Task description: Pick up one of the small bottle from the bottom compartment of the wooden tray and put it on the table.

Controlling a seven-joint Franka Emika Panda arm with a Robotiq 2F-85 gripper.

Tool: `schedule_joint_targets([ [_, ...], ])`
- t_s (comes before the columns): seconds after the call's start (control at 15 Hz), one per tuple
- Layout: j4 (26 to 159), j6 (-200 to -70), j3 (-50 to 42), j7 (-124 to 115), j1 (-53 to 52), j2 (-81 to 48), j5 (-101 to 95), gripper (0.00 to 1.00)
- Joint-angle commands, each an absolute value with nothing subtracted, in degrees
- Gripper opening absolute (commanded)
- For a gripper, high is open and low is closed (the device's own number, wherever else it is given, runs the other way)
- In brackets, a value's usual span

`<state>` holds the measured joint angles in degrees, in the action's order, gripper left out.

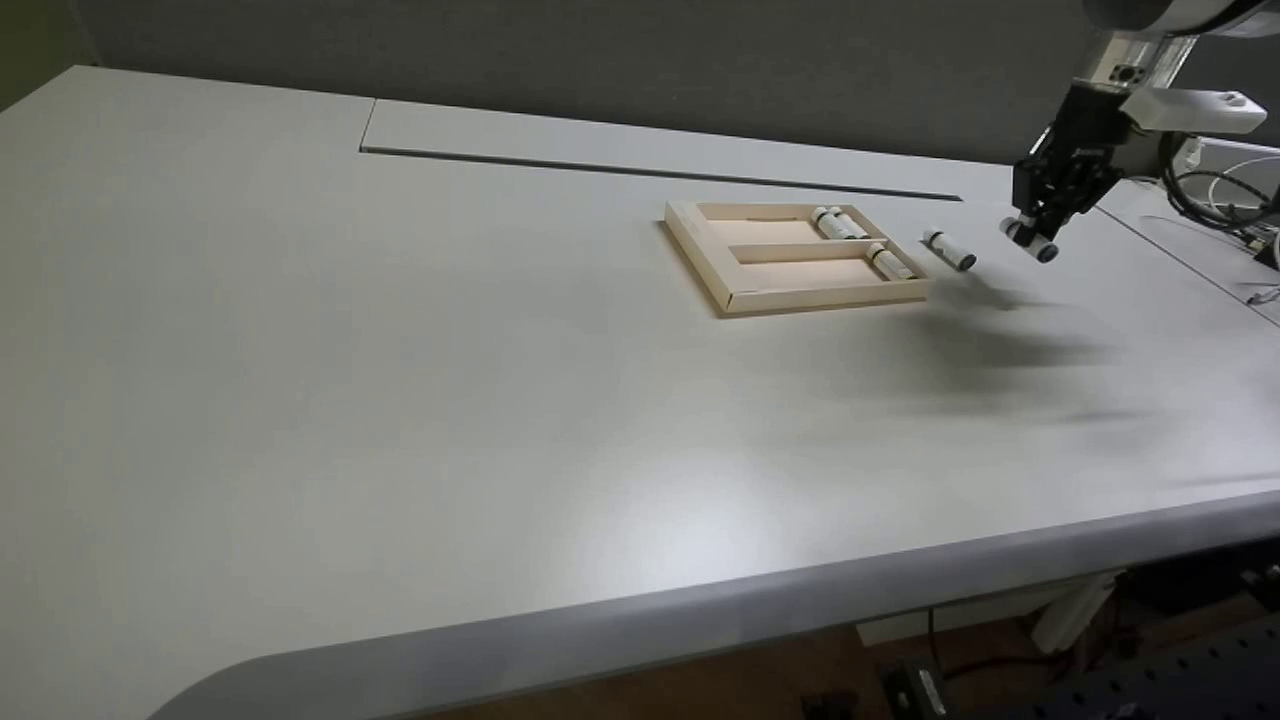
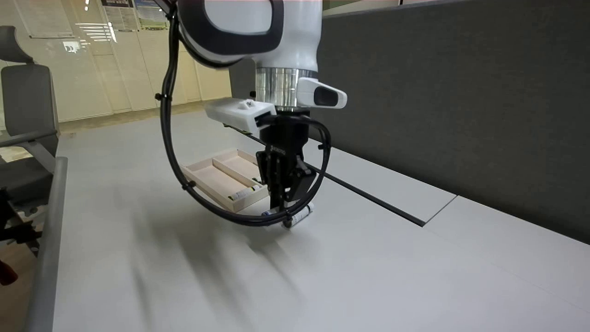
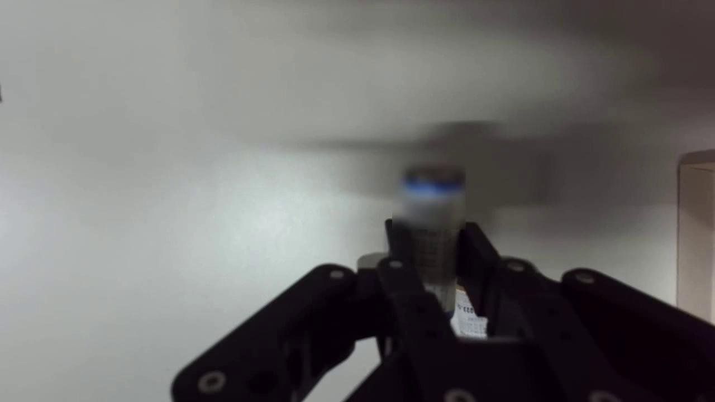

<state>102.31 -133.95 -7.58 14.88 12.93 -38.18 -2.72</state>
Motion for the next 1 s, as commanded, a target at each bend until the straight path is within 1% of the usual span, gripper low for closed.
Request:
schedule_joint_targets([
  [0.0, 98.31, -134.89, -6.35, 14.64, 13.6, -40.2, -2.74, 0.07],
  [0.33, 94.9, -138.66, -5.47, 14.92, 13.77, -43.07, -2.65, 0.07],
  [0.93, 90.03, -138.72, -4.34, 17.18, 16.16, -47.15, -1.77, 0.07],
])
